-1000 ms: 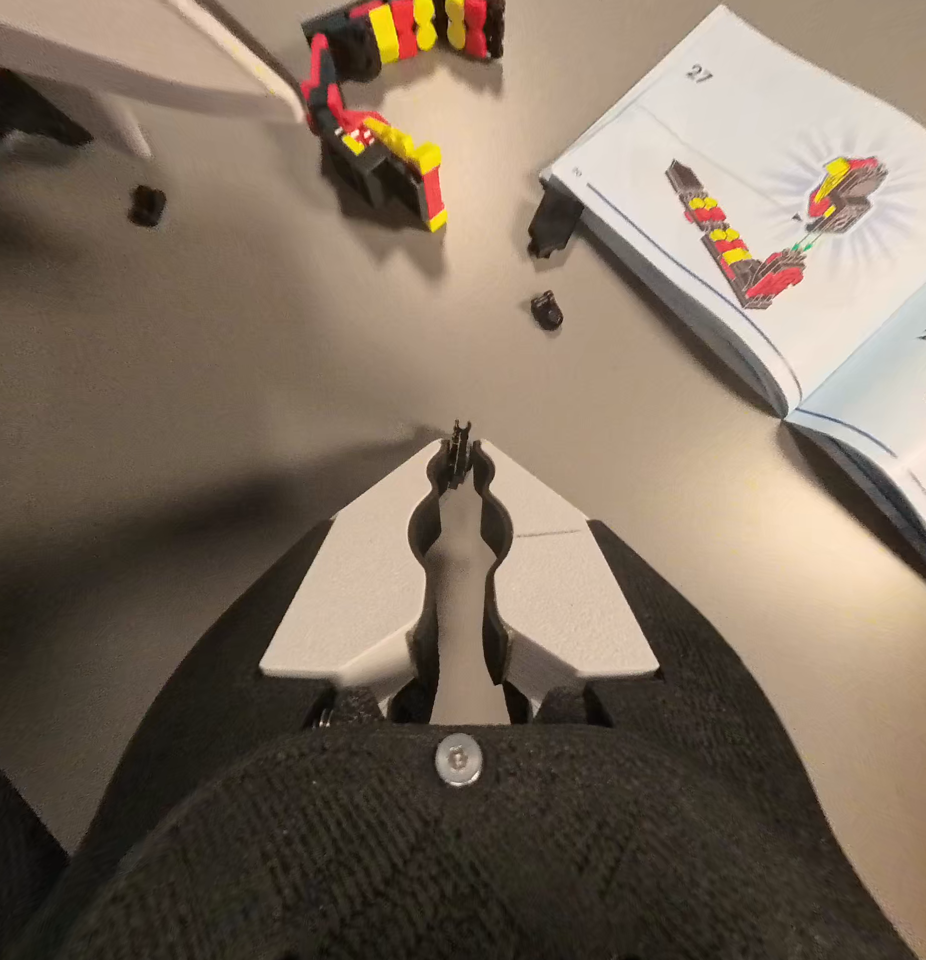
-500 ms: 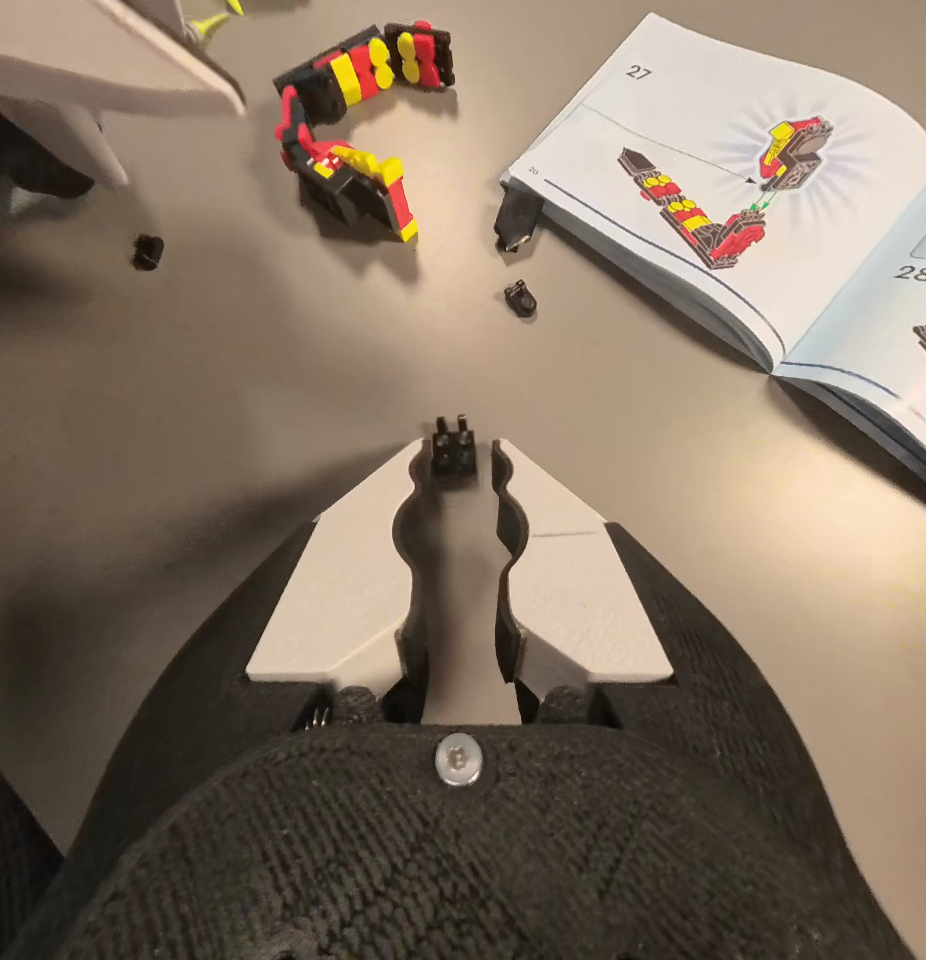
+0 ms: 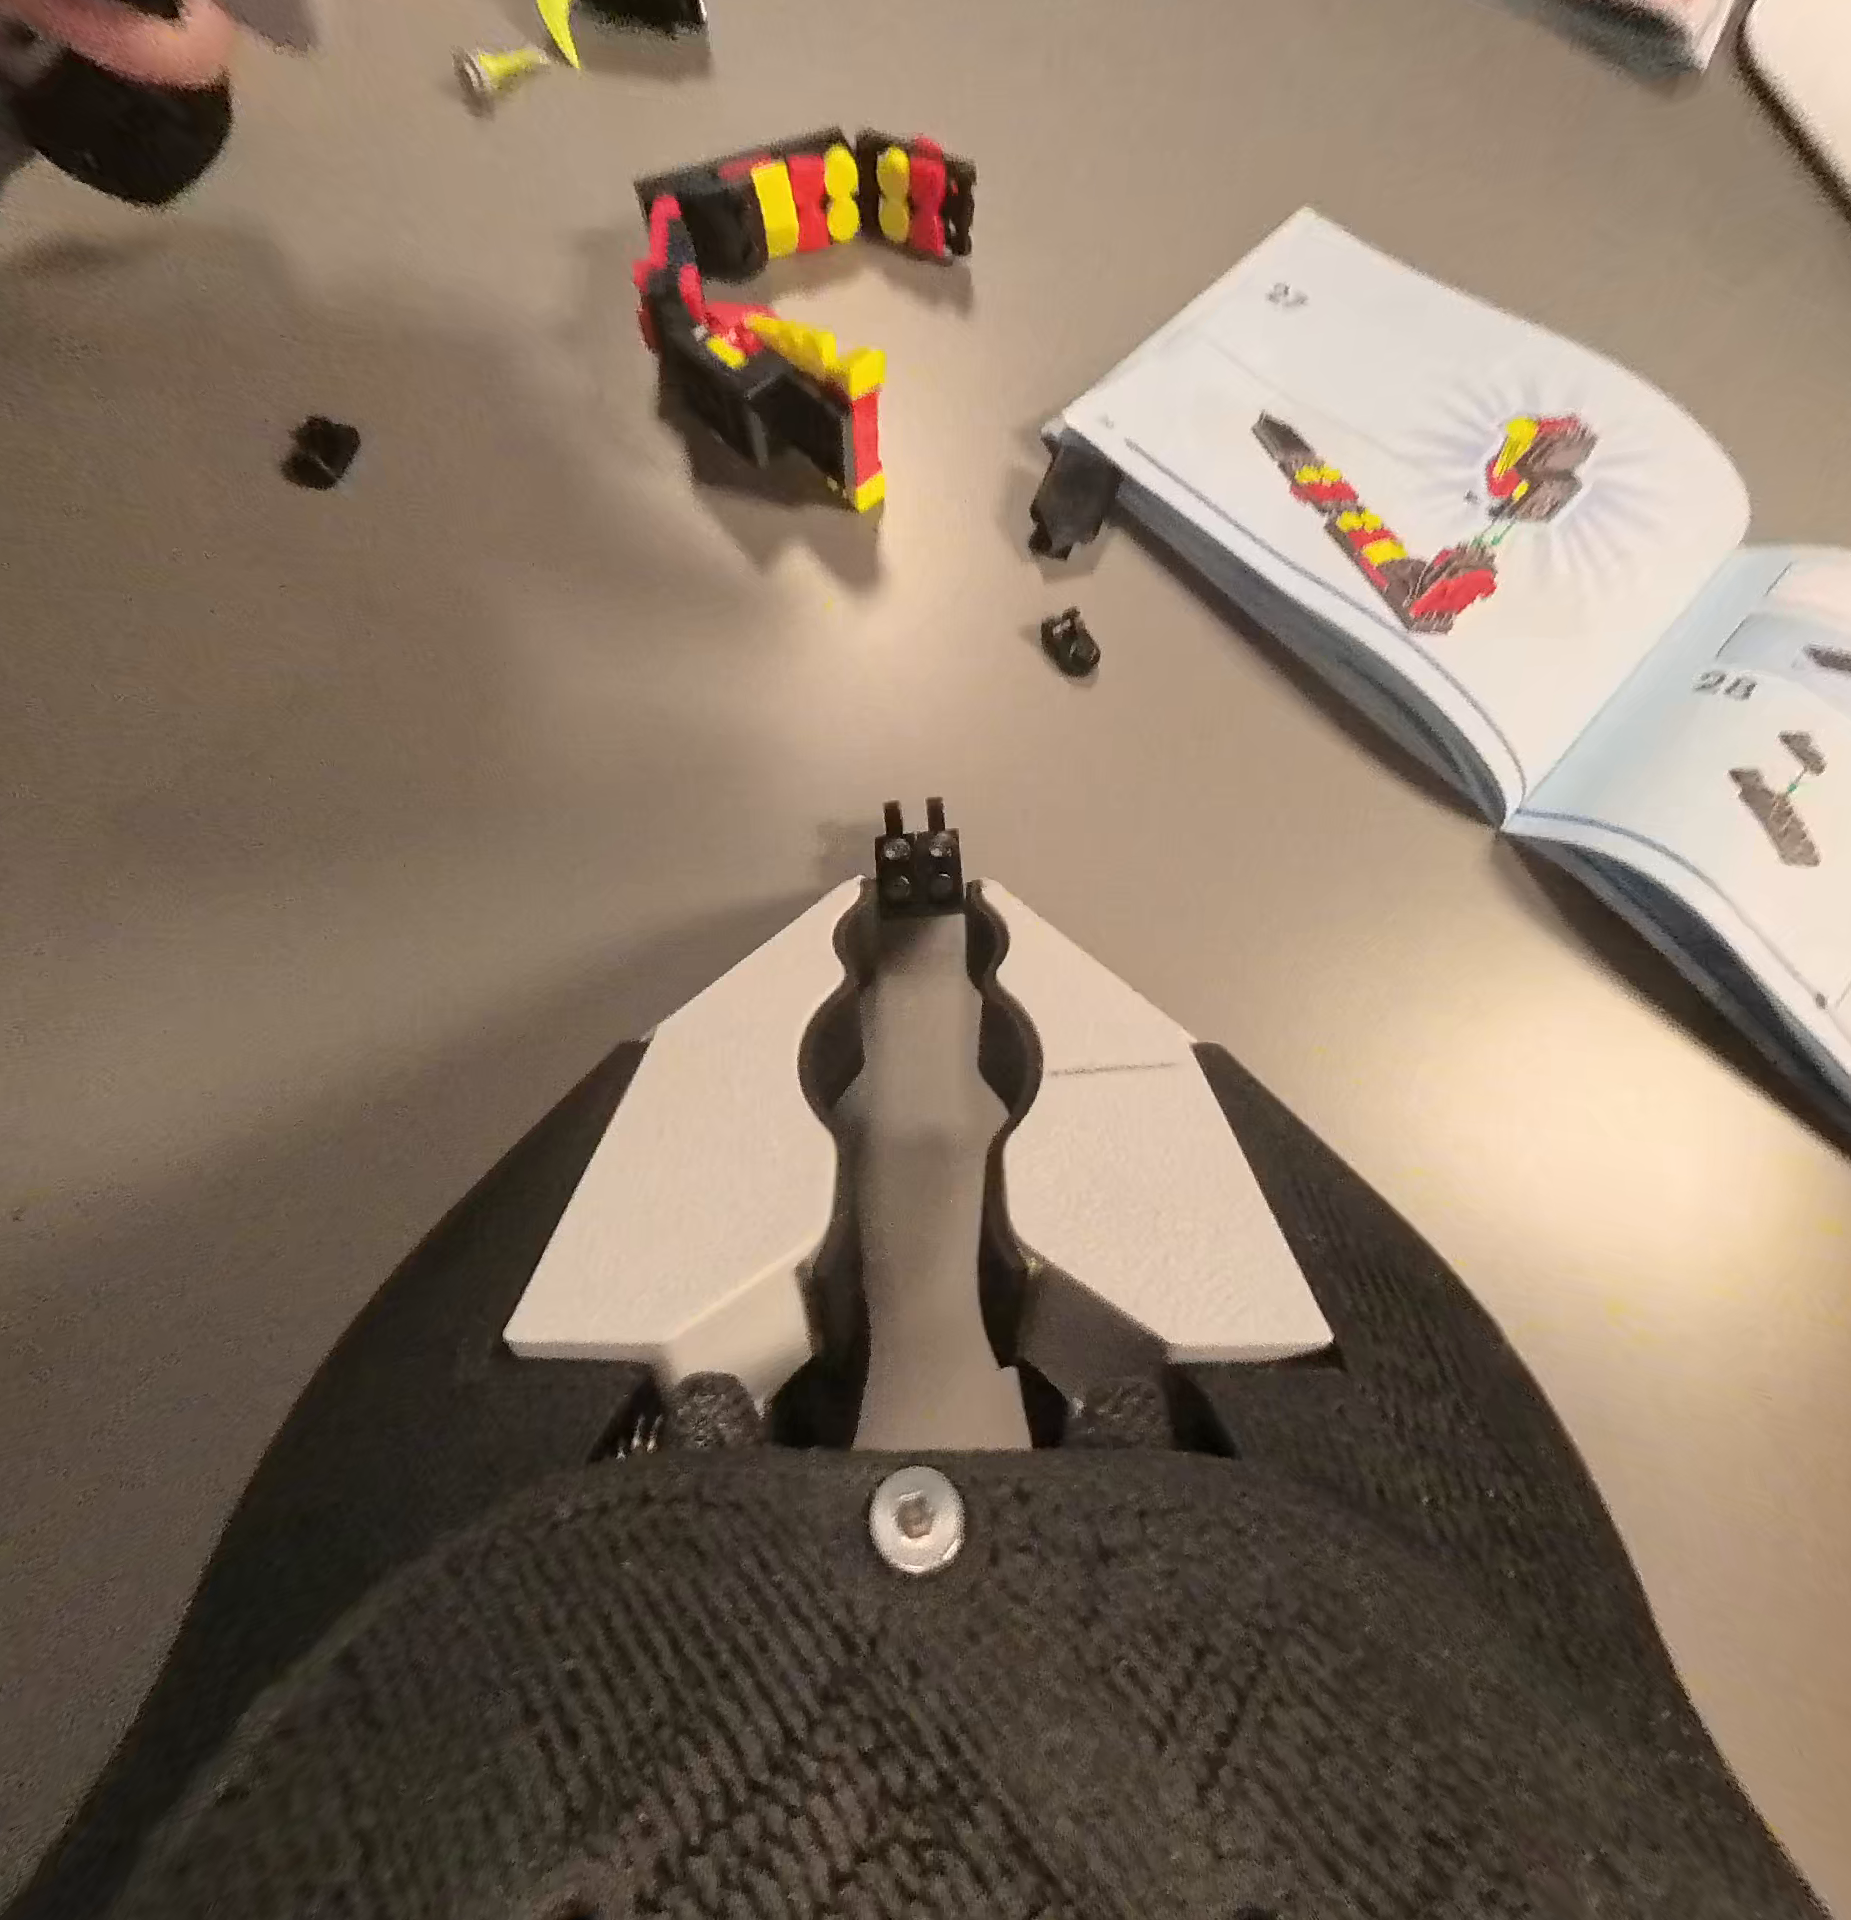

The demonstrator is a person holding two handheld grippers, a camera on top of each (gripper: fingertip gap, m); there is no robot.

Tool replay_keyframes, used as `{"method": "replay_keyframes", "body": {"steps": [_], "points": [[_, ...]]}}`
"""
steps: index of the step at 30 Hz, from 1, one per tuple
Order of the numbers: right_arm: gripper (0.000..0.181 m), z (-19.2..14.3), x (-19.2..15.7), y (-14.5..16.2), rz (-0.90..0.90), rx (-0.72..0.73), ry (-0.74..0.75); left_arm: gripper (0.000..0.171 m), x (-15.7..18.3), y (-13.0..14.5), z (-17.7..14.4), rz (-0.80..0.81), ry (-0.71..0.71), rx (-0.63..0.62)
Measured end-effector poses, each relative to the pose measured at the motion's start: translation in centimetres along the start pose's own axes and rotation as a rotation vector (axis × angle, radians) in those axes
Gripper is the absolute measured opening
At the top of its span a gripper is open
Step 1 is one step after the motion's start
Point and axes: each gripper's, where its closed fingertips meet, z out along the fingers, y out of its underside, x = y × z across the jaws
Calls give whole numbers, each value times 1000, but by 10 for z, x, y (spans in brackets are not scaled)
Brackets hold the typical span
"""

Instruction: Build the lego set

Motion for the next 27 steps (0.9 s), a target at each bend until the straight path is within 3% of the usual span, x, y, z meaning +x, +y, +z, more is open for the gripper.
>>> {"method": "replay_keyframes", "body": {"steps": [3, 6, 9, 12, 18, 27], "points": [[15, -5, -5, -16, 10, 109, -29, 34, 27, 5, 6, 39, 134, -23], [15, -15, -18, -40, 194, 266, -195, 36, 61, 10, 8, 161, 265, -29], [15, -34, -27, -69, 439, 448, -415, 39, 75, 9, 11, 298, 245, 6], [14, -50, -28, -89, 617, 590, -580, 40, 74, -3, 14, 387, 120, 82], [14, -58, -35, -100, 724, 646, -735, 37, 84, -9, 16, 459, 82, 125], [15, -56, -36, -102, 710, 654, -722, 24, 85, -14, 16, 495, 39, 159]]}}
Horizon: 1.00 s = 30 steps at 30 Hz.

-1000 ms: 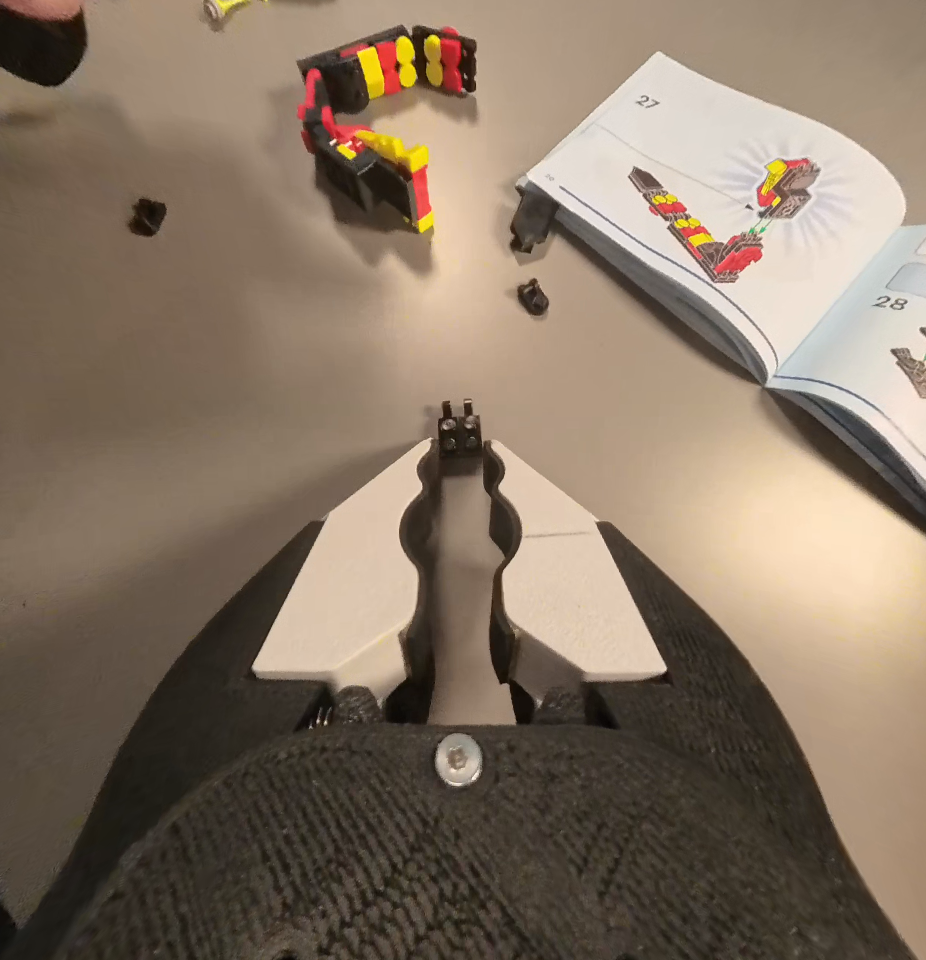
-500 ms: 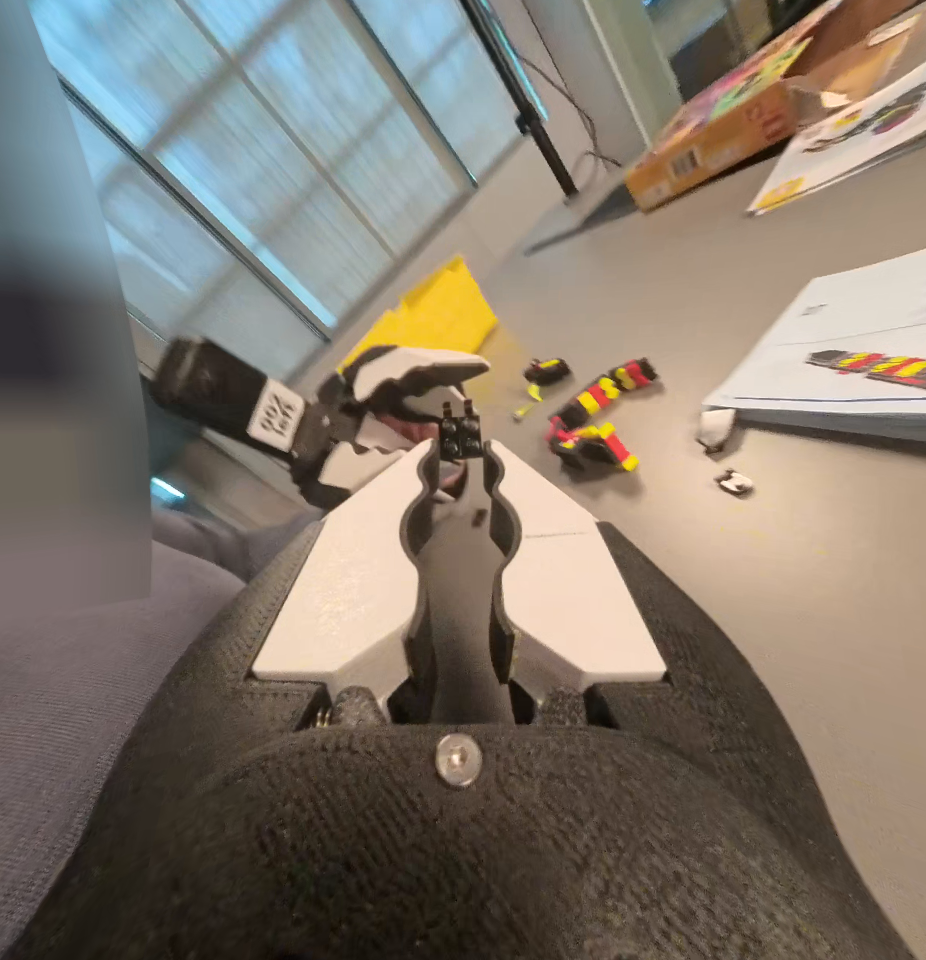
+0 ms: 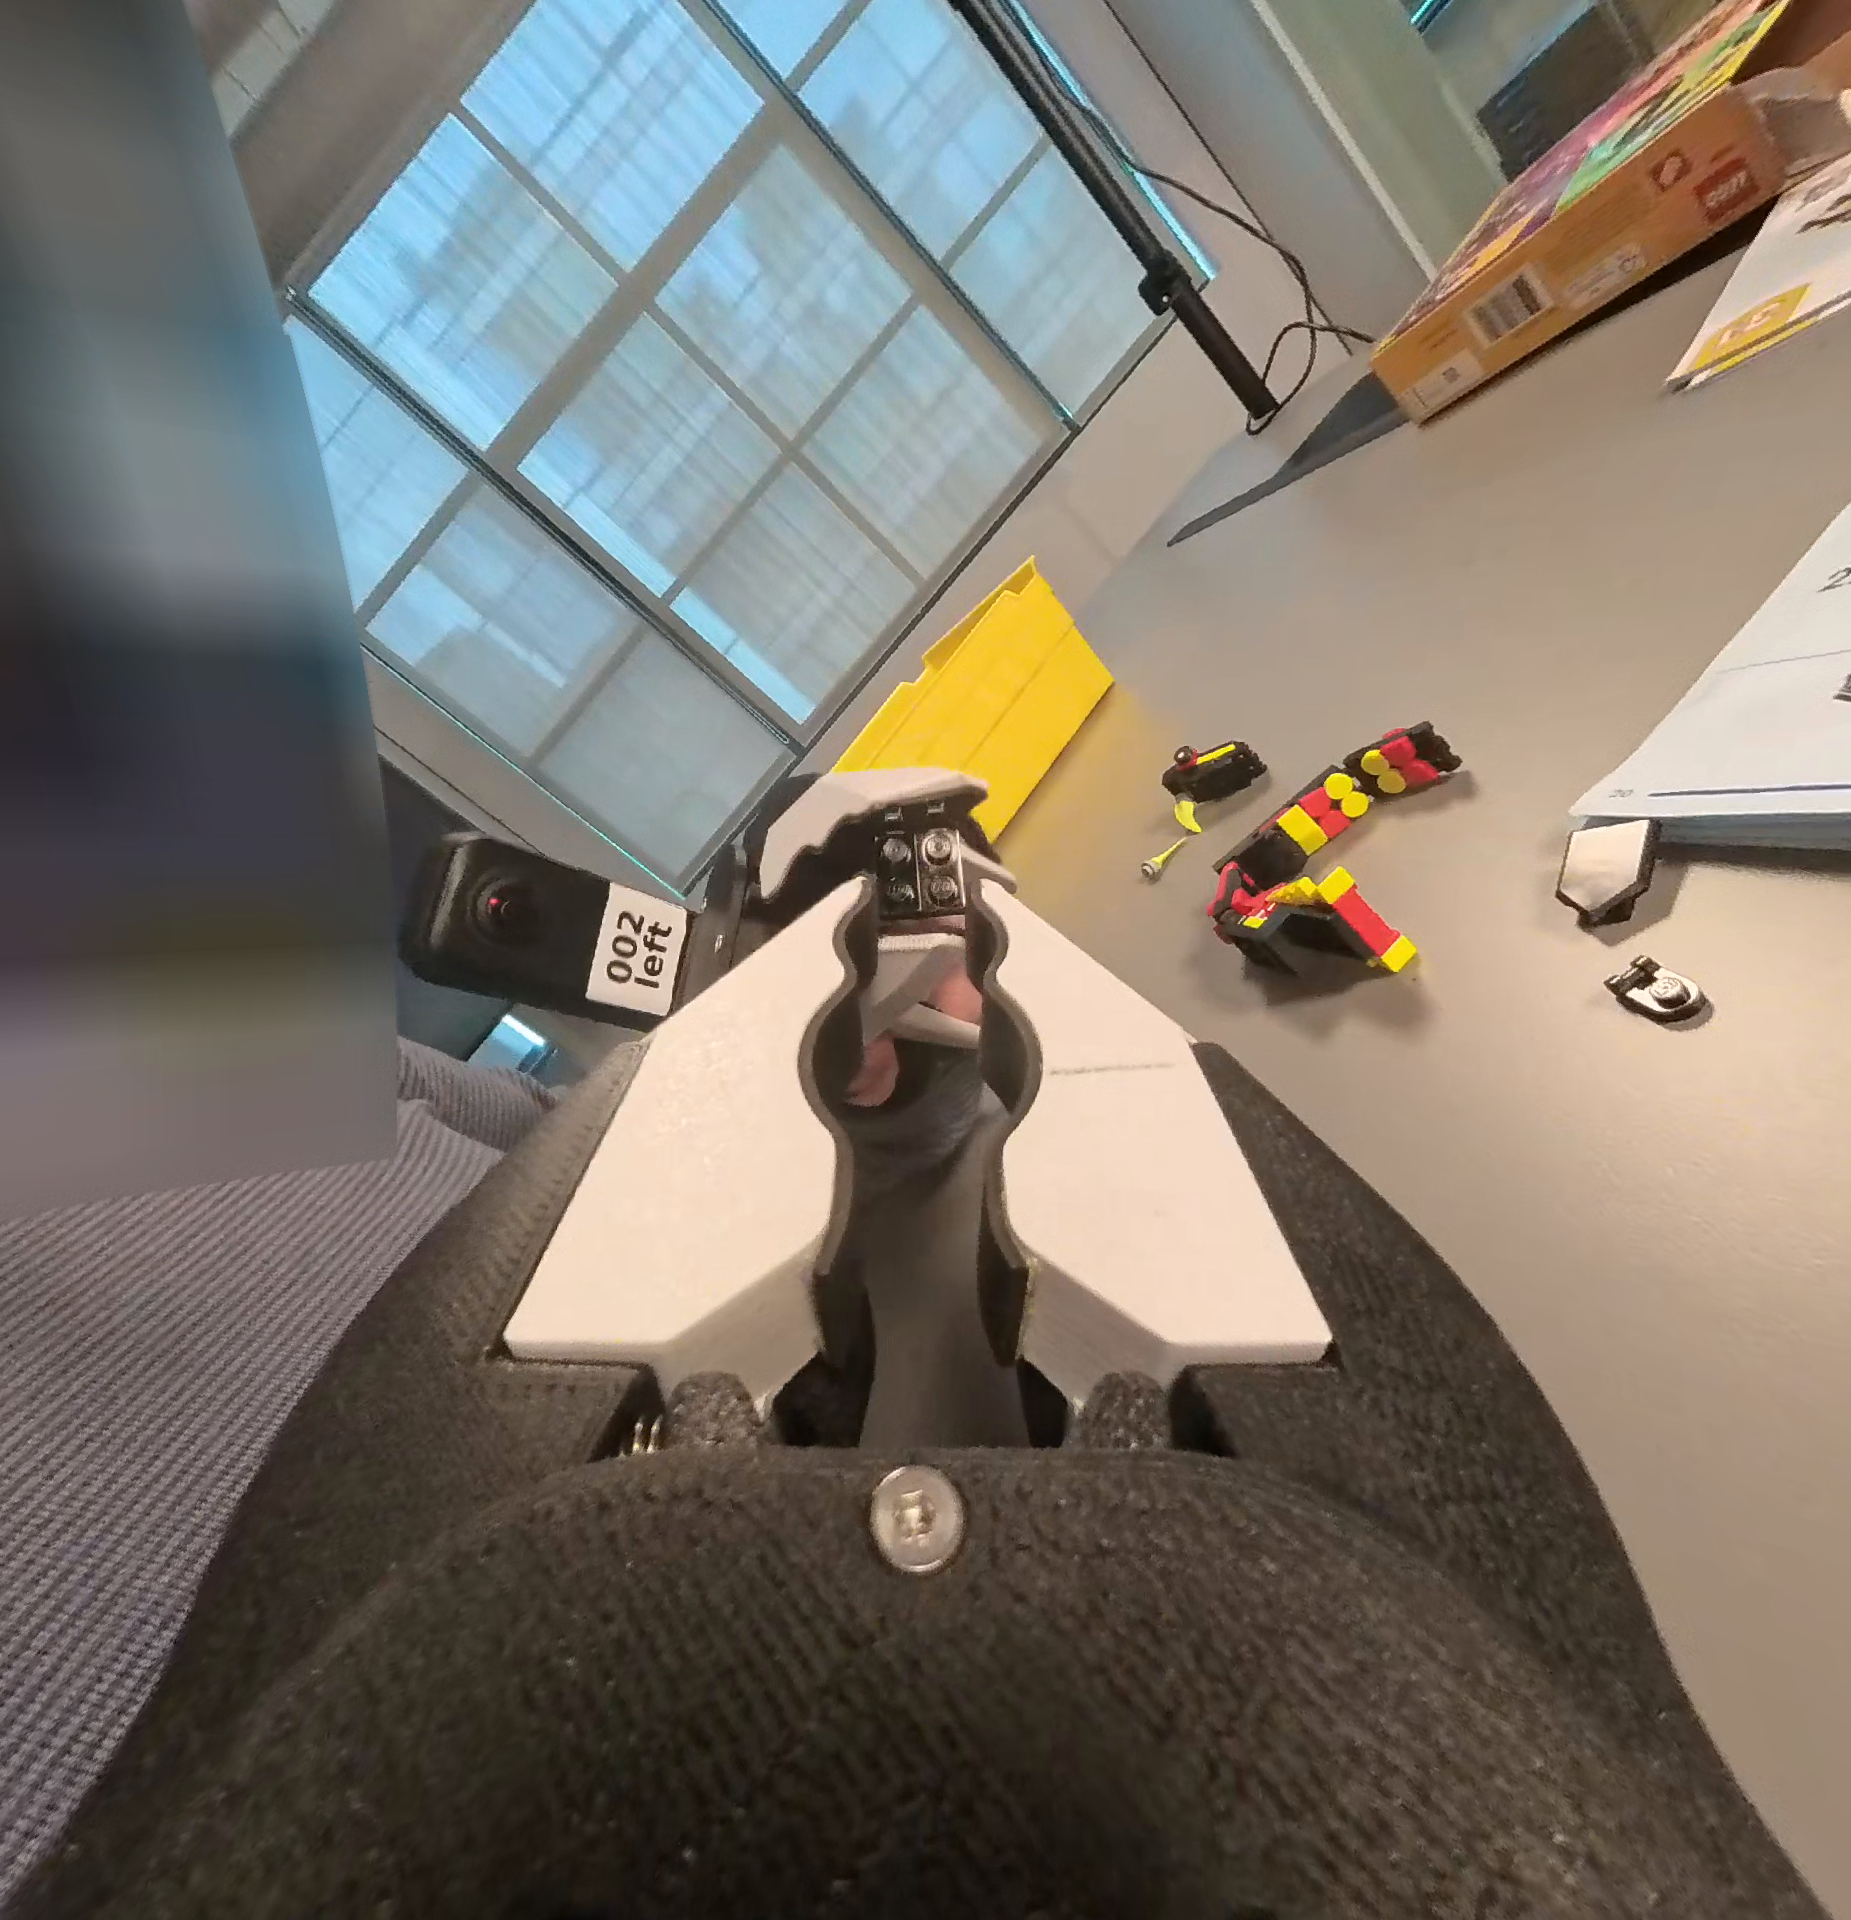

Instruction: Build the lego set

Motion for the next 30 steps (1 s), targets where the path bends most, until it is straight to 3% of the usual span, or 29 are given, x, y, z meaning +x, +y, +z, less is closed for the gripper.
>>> {"method": "replay_keyframes", "body": {"steps": [5, 9, 19, 23, 30], "points": [[14, -2, 3, 5, -36, -58, 22, 29, 4, 3, 0, 81, 28, -16], [14, -8, 12, 6, -113, -104, 89, 33, 14, 8, -8, 142, 150, -33], [15, -16, 32, 9, -818, -225, 417, 32, 2, 15, -2, -811, 376, -57], [14, -12, 28, 7, -1056, -244, 477, 28, 8, 23, 0, -923, 423, -117], [14, -9, 18, 2, -1374, -267, 543, 14, 5, 11, -5, -1061, 508, -23]]}}
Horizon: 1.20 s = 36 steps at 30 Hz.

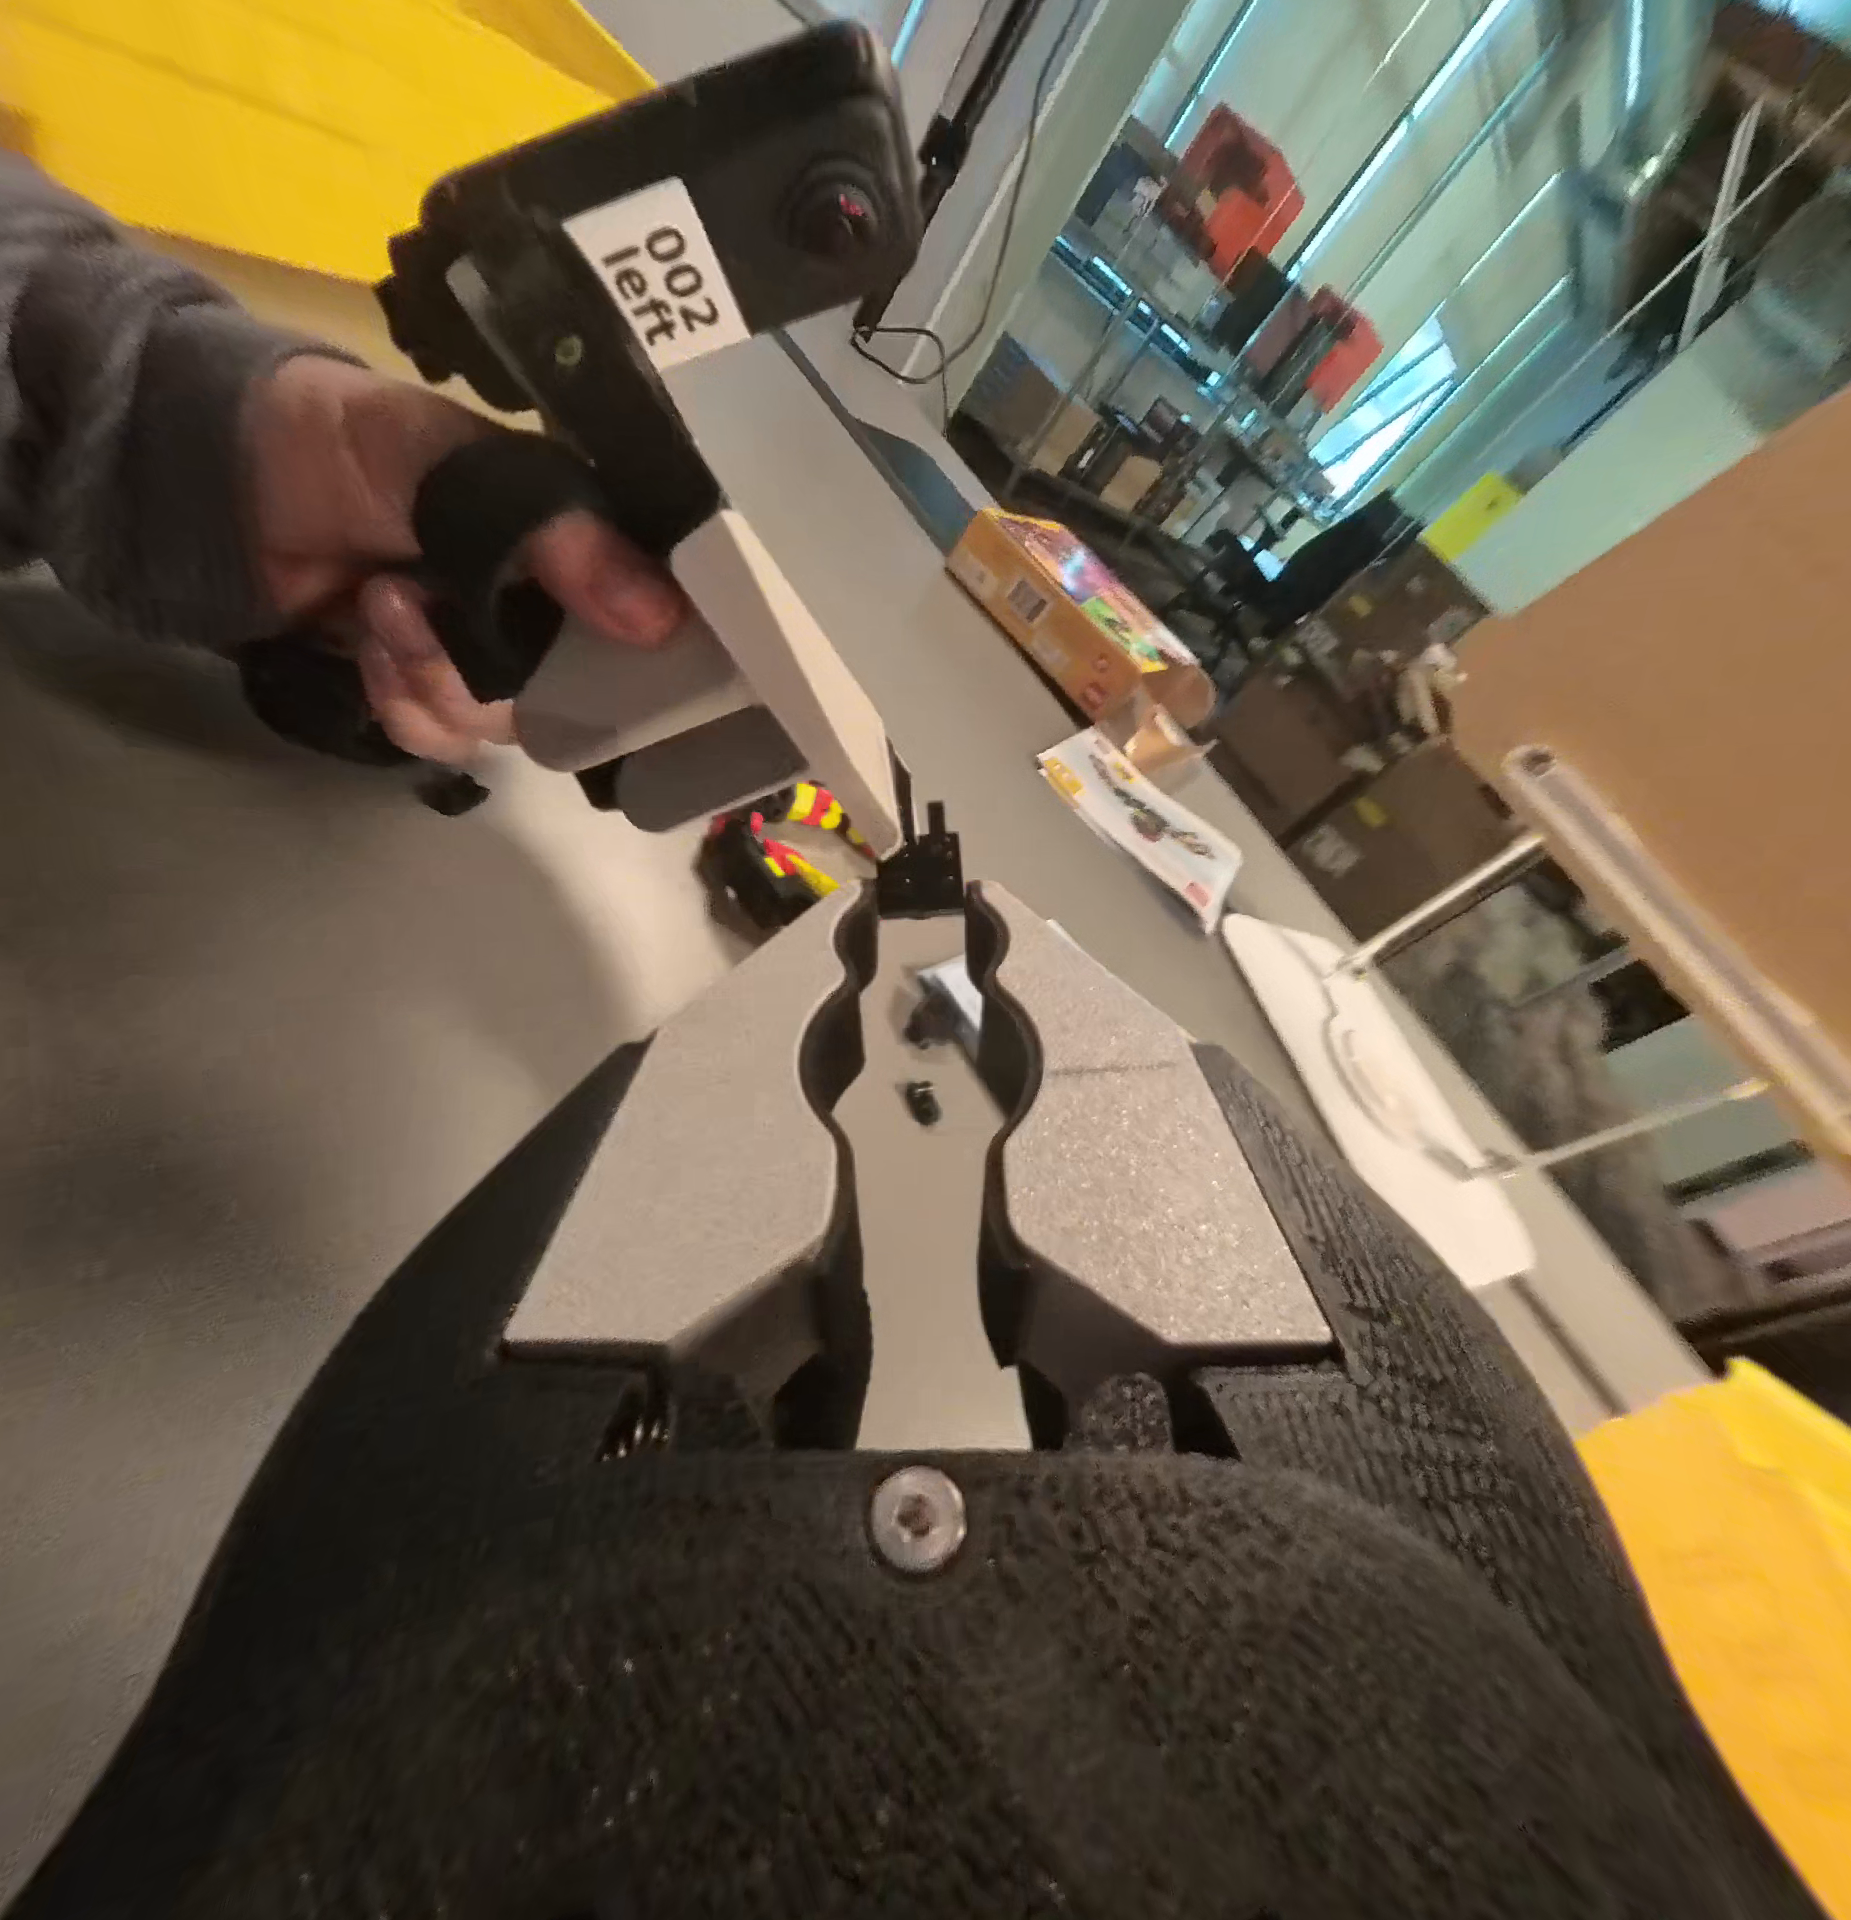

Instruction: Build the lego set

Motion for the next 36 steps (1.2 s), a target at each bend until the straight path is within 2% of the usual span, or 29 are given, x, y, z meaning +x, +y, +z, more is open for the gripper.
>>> {"method": "replay_keyframes", "body": {"steps": [3, 5, 7, 10, 13, 17, 20, 23, 26, 36], "points": [[15, -2, 1, -5, -103, 9, 28, 6, 8, -2, 0, -33, 75, 16], [18, -6, -4, -14, -47, 68, -44, 5, 17, -3, -3, -61, 162, 17], [32, -19, -15, -34, 148, 200, -256, 5, 40, -8, -9, -135, 353, 40], [31, -49, -17, -69, 379, 422, -564, 5, 75, -10, -18, -320, 680, 25], [32, -59, -19, -83, 387, 483, -722, 5, 101, -2, -25, -439, 913, -55], [26, -82, -25, -109, 399, 598, -947, 5, 126, 5, -33, -544, 1121, -142], [26, -93, -35, -116, 345, 590, -1078, 5, 137, 13, -35, -573, 1187, -204], [26, -94, -48, -117, 205, 542, -1108, 5, 140, 18, -33, -612, 1208, -238], [15, -93, -57, -115, 153, 516, -1146, 5, 137, 21, -31, -646, 1208, -252], [7, -85, -66, -102, 55, 415, -1091, 6, 131, 24, -32, -642, 1175, -257]]}}
